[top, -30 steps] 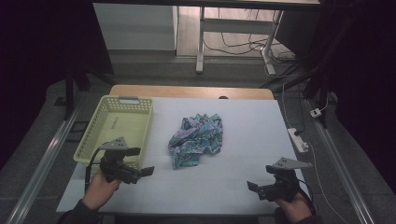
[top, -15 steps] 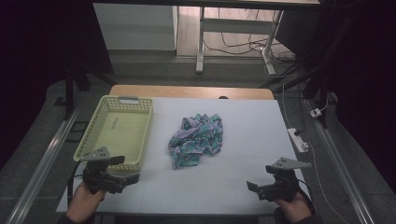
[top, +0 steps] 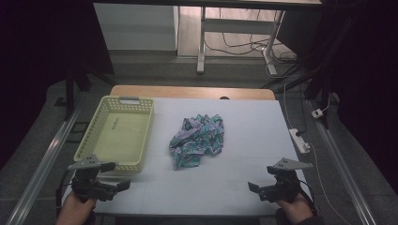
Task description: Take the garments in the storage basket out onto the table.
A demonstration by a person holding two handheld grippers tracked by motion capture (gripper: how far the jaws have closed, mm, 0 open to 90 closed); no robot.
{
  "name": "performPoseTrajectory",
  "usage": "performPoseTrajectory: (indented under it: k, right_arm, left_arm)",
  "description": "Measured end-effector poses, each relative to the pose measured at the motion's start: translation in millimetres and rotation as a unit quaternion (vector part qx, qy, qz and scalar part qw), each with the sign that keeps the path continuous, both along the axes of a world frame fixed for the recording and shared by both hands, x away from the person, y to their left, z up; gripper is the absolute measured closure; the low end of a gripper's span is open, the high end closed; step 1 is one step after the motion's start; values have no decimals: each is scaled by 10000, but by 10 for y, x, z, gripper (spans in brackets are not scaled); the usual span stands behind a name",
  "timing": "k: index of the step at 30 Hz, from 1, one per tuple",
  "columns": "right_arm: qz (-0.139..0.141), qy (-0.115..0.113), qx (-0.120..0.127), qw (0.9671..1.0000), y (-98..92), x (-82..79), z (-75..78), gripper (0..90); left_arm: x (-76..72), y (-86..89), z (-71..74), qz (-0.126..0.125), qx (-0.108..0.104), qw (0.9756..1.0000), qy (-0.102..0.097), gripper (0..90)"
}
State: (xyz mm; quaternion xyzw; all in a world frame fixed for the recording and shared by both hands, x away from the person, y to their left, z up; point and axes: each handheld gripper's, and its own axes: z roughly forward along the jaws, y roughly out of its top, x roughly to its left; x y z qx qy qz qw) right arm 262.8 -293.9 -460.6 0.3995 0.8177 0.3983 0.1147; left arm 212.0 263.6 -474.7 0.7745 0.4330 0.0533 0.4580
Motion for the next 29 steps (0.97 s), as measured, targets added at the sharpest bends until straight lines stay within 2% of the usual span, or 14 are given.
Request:
performPoseTrajectory:
  k: [18, 21, 23, 25, 27, 29]
  right_arm:
    - [-2, 14, -32, 10000, 8, 4, -2, 0]
    - [-2, 11, -42, 10000, 13, 2, -1, 0]
    - [-4, 18, -53, 10000, 14, 3, -1, 0]
    - [-17, 4, -84, 10000, 17, 1, 1, 0]
    - [-7, 14, -81, 10000, 22, 2, 0, 0]
    - [14, 12, -90, 10000, 24, 1, -2, 0]
  left_arm:
    - [-186, 185, -41, 263, -14, 9996, 42, 0]
    - [-213, 192, -37, 331, 116, 9994, 49, 0]
    - [-232, 185, -35, 381, 300, 9988, 49, 0]
    - [-249, 182, -33, 394, 394, 9984, 44, 0]
    - [-254, 192, -35, 410, 398, 9983, 63, 0]
    - [-250, 211, -37, 435, 313, 9985, 98, 0]
